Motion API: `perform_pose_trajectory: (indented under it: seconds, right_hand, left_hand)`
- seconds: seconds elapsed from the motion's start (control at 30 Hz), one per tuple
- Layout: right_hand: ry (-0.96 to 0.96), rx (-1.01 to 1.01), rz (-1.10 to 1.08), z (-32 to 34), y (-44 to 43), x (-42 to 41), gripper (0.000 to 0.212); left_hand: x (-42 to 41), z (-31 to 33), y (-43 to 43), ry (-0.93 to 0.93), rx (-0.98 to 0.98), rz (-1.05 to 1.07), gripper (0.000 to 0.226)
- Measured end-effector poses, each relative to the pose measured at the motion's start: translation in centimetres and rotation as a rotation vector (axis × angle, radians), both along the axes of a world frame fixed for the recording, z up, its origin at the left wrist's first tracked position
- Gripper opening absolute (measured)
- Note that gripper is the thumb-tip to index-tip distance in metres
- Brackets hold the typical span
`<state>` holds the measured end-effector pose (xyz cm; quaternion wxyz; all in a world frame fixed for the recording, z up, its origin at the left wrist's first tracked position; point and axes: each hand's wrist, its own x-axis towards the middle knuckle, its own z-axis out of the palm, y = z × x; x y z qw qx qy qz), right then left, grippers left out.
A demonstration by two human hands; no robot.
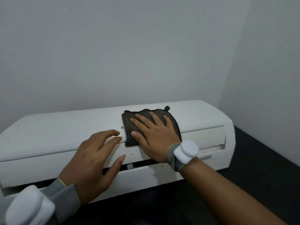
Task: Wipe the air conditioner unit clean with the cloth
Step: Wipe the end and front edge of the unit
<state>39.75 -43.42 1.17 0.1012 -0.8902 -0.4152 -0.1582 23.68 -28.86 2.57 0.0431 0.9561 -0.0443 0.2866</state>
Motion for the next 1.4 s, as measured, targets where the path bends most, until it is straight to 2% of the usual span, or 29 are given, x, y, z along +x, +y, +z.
perform_pose_trajectory:
  seconds: [0.27,0.43,0.6,0.77,0.9,1.03,1.1,1.17,1.27,1.4]
  right_hand:
    - [0.103,0.087,-0.119,-0.2,-3.0,2.9,0.051]
    - [0.162,0.1,-0.275,-0.1,-7.1,6.4,0.052]
    - [0.222,0.135,-0.421,0.1,-11.8,9.5,0.05]
    - [0.293,0.172,-0.502,0.5,-15.7,11.4,0.049]
    - [0.355,0.265,-0.495,0.6,-17.5,12.0,0.048]
    - [0.553,0.42,-0.473,0.9,-19.7,12.2,0.056]
    - [0.583,0.511,-0.456,1.0,-20.9,11.7,0.058]
    - [0.563,0.559,-0.42,0.3,-21.8,10.6,0.057]
    - [0.504,0.51,-0.318,-2.1,-21.7,8.9,0.051]
    - [0.316,0.482,-0.203,-4.7,-19.1,5.8,0.04]
  left_hand:
    - [0.5,-0.9,-2.9,0.075,0.052,0.024,0.058]
    - [1.3,-0.8,-3.4,0.077,0.08,0.045,0.061]
    - [1.9,-1.3,-3.3,0.07,0.053,0.024,0.073]
    - [2.2,-2.0,-3.5,0.074,0.068,0.006,0.067]
    - [2.6,-2.5,-3.3,0.059,0.072,-0.02,0.069]
    - [3.0,-2.8,-2.5,0.031,0.076,-0.061,0.066]
    - [3.2,-3.0,-1.9,0.012,0.061,-0.081,0.065]
    - [3.3,-3.3,-1.4,-0.017,0.061,-0.104,0.063]
    - [3.4,-3.7,-1.0,-0.046,0.073,-0.135,0.061]
    - [3.7,-4.2,-0.7,-0.065,0.076,-0.147,0.059]
